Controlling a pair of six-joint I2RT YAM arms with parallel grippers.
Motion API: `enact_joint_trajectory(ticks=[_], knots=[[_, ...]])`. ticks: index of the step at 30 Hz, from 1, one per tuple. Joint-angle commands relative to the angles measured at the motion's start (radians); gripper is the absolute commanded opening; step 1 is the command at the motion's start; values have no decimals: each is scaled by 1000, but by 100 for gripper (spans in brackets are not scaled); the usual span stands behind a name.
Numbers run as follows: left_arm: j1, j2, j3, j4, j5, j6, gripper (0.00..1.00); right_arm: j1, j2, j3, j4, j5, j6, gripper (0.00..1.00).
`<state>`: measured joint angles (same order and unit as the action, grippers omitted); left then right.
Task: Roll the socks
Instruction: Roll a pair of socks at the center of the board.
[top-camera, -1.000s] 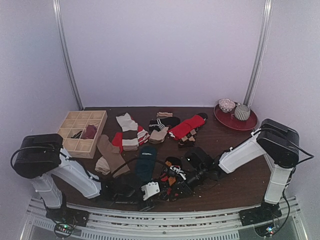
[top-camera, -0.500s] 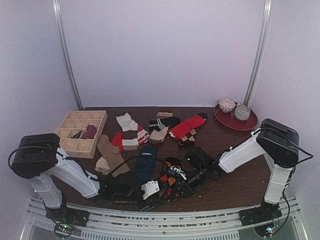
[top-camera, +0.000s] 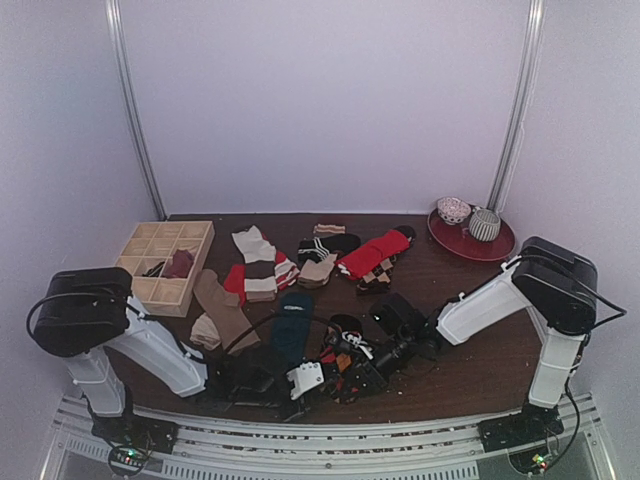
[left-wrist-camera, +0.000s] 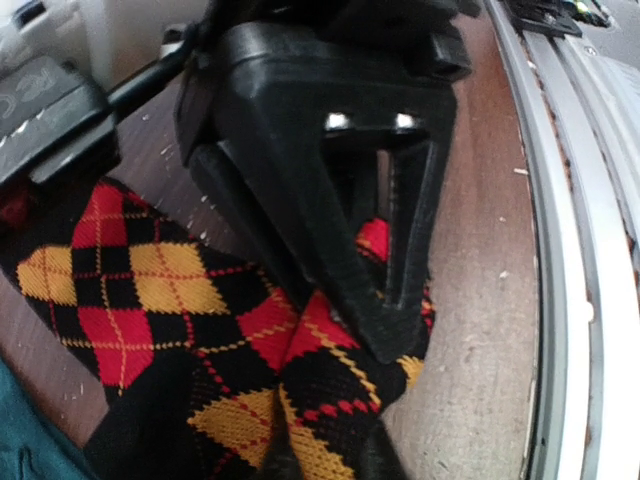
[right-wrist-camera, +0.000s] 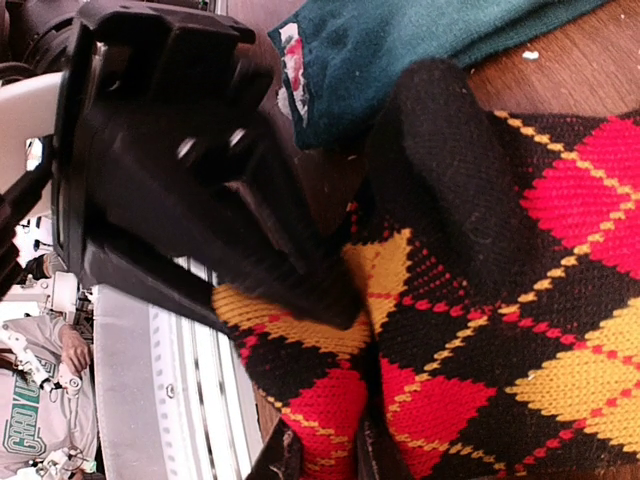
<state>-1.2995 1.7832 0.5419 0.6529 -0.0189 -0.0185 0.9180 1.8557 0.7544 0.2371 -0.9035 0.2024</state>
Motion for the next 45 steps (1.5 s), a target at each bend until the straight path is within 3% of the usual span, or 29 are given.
enact_joint_trajectory(ticks=[1, 6, 8, 9, 10, 12, 16, 20, 24, 32, 45], knots=[[5, 2, 3, 11, 29, -21, 0, 2, 82, -56, -207, 130, -12, 15], [17, -6, -3, -24, 61, -97, 0, 1, 52, -59, -175, 165, 14, 21], [25, -6, -19, -30, 88, -150, 0, 2, -4, -76, -125, 199, 17, 31], [36, -4, -29, -29, 106, -195, 0, 2, -61, -91, -81, 235, 19, 46], [44, 5, -39, -27, 130, -228, 0, 4, -111, -110, -35, 273, 15, 54], [52, 32, -53, -27, 172, -280, 0, 16, -220, -156, 68, 355, -18, 57], [56, 90, -61, -45, 205, -349, 0, 176, -403, -277, 234, 722, -306, 66], [64, 138, -60, -50, 234, -379, 0, 397, -418, -359, 401, 969, -603, 70], [74, 147, -70, -50, 245, -386, 0, 488, -343, -315, 401, 1075, -699, 71], [81, 156, -91, -29, 272, -385, 0, 491, -241, -273, 360, 1172, -690, 68], [82, 166, -85, -23, 301, -370, 0, 442, -140, -214, 245, 1120, -620, 44]])
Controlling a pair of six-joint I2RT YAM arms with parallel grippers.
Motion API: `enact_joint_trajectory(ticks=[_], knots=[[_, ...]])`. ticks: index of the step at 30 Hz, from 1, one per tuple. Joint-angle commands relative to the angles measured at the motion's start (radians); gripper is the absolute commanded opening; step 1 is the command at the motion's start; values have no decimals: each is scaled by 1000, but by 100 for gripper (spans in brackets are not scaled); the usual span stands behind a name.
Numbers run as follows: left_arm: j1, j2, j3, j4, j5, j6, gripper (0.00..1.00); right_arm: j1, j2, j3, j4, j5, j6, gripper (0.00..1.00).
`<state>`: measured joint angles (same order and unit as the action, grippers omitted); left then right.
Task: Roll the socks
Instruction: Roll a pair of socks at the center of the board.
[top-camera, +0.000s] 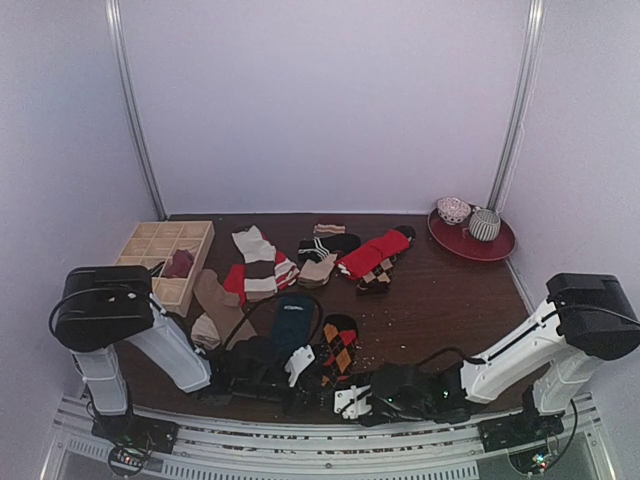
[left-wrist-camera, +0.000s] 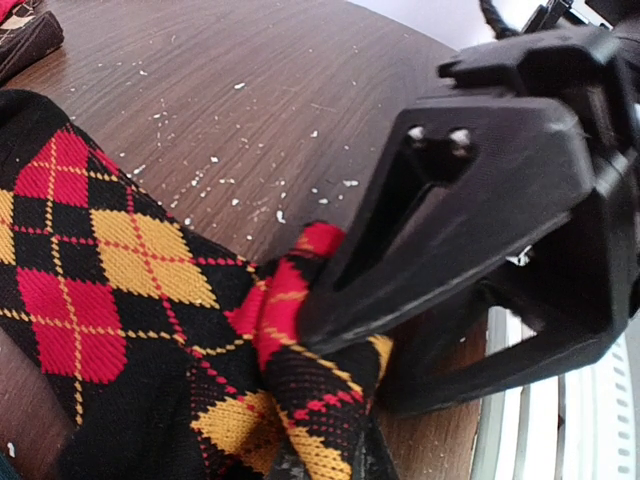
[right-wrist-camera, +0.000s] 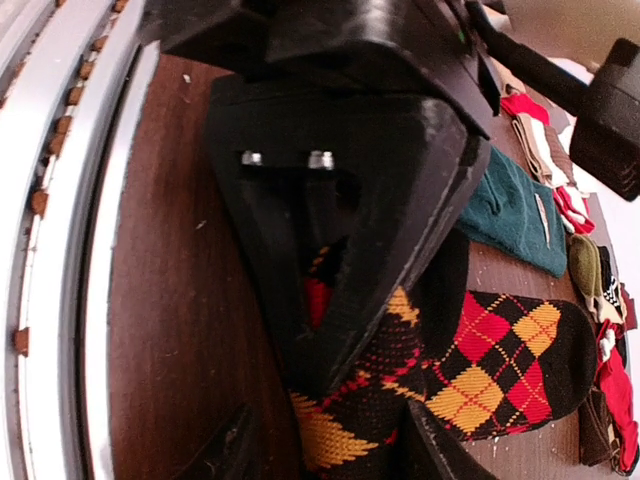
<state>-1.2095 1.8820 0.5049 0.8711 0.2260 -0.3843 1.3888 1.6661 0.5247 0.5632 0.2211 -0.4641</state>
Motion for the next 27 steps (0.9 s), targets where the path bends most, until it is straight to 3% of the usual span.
enact_joint_trajectory(ticks=[1, 7, 13, 14, 21, 27], knots=[[-9, 68, -48, -242, 58, 0, 0, -39, 54, 16, -86, -15, 57, 42], [-9, 63, -37, -253, 56, 33, 3, -98, 74, 45, -176, -152, 133, 16], [-10, -109, -33, -377, -76, 107, 90, -185, 74, 172, -460, -461, 279, 13], [-12, -153, -31, -401, -103, 120, 94, -201, 72, 183, -487, -507, 310, 13], [-86, -408, -43, -411, -313, 248, 98, -351, 134, 174, -529, -780, 523, 14], [-94, -419, -69, -276, -240, 372, 93, -420, 206, 189, -526, -846, 605, 14]])
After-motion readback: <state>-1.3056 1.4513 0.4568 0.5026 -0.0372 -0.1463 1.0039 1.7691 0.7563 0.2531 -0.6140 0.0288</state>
